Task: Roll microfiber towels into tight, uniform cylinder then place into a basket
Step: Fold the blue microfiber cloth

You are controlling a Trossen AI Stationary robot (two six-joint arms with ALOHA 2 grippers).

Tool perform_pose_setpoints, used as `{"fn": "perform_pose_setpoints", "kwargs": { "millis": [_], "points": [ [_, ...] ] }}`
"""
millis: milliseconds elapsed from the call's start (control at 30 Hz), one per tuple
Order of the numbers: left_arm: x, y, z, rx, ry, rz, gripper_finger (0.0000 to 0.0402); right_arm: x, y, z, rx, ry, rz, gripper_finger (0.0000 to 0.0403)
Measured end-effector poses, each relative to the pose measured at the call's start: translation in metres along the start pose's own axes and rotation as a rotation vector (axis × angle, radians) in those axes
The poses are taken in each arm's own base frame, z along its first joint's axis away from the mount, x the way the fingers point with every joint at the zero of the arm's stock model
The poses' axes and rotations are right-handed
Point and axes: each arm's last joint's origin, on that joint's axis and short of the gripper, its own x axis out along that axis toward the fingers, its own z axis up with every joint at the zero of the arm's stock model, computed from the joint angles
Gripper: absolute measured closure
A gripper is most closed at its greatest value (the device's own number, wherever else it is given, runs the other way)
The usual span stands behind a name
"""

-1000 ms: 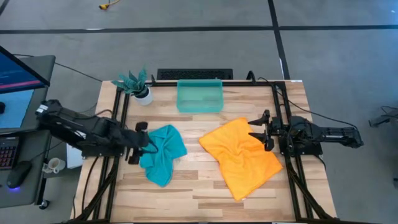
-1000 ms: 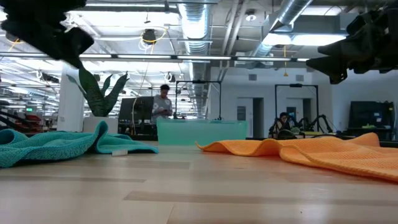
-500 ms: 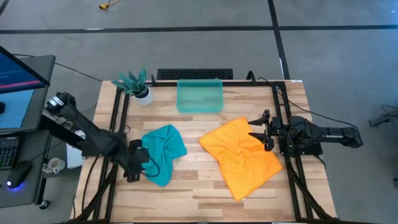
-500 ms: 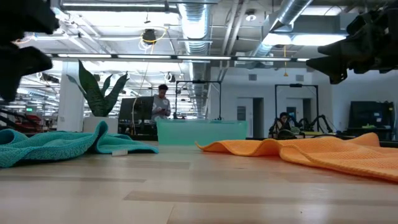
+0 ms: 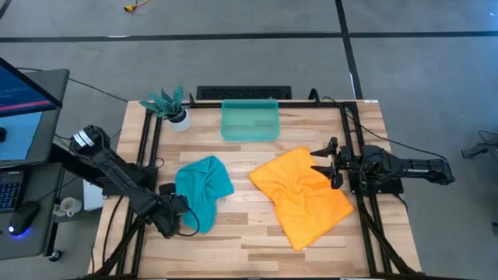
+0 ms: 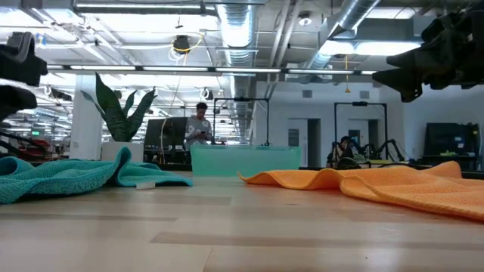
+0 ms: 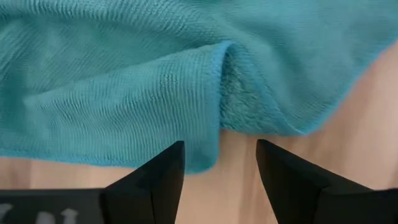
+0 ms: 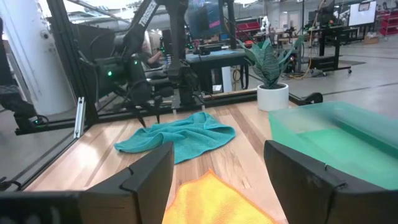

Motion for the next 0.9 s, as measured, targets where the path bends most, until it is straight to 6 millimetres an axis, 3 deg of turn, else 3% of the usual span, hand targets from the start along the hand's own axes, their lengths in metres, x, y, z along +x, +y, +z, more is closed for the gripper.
{"fn": "perform_pose_setpoints", "kwargs": {
  "millis": [333,467,667,900],
  "points": [
    [0.008,-0.001,-0.001,-0.048,-0.011,0.080,0.0219,0.000,0.000,0.000,0.000,0.000,0.000,0.0131],
    [0.008,0.003,-0.002,-0.042,-0.023,0.127,0.0267,0.000,0.000,0.000,0.000,-0.001,0.000,0.0131],
    [0.008,0.003,-0.001,-0.027,-0.048,0.132,0.0383,0.000,0.000,0.000,0.000,0.000,0.000,0.0131],
    [0.004,-0.009,0.007,-0.065,-0.092,0.032,0.0395,0.000,0.000,0.000,0.000,-0.001,0.000,0.0131]
  ]
}}
